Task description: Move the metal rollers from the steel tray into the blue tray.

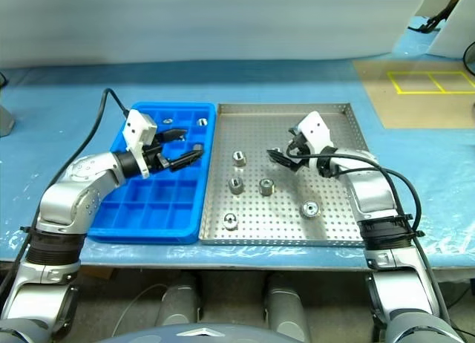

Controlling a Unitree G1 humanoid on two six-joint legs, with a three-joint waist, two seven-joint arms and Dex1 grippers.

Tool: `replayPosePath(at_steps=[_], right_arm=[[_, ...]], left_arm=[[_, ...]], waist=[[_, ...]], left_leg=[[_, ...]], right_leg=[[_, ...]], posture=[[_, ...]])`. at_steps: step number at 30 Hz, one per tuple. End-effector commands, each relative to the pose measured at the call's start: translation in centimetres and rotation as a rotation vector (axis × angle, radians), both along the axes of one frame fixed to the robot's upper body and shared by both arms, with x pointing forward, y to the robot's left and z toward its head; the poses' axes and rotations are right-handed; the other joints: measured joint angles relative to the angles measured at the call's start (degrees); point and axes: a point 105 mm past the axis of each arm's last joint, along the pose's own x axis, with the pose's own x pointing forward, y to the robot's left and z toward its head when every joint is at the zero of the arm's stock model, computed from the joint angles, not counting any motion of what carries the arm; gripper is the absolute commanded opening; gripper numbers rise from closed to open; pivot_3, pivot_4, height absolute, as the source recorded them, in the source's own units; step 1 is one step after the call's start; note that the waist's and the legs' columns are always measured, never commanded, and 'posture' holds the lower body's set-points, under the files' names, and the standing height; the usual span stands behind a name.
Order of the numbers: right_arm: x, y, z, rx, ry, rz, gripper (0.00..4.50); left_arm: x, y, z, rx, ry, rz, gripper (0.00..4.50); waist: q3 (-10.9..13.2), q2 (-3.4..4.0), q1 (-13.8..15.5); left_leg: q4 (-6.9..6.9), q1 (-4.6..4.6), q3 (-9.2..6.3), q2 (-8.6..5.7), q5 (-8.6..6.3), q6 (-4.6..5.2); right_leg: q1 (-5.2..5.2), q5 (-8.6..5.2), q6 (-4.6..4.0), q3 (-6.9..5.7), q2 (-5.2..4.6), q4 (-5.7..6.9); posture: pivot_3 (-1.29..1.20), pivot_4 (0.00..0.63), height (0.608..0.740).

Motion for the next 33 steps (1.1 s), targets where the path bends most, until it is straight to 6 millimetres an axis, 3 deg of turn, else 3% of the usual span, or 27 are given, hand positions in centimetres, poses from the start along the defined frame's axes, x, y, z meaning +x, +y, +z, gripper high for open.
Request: replayPosePath(at_steps=[1,33], right_arm=[[-0.37,0.01,1.37,0.013,-0.052,-0.001,4.5],[-0.24,-0.12,1.46,0.01,-0.052,-0.002,4.5]], left_arm=[[0.0,-0.62,1.27,-0.001,-0.045,-0.028,4.49],[-0.02,-0.36,1.13,0.007,-0.042,-0.017,4.49]], waist=[[0.0,0.0,-0.1],[0.0,0.0,-0.2]], left_leg=[[0.0,0.0,0.0,0.0,0.0,0.0],[0.01,0.0,0.0,0.0,0.0,0.0]], right_leg=[[0.0,0.0,0.0,0.0,0.0,0.0],[0.0,0.0,0.0,0.01,0.0,0.01]], posture=[[-0.1,0.15,0.74],[-0.09,0.15,0.74]])
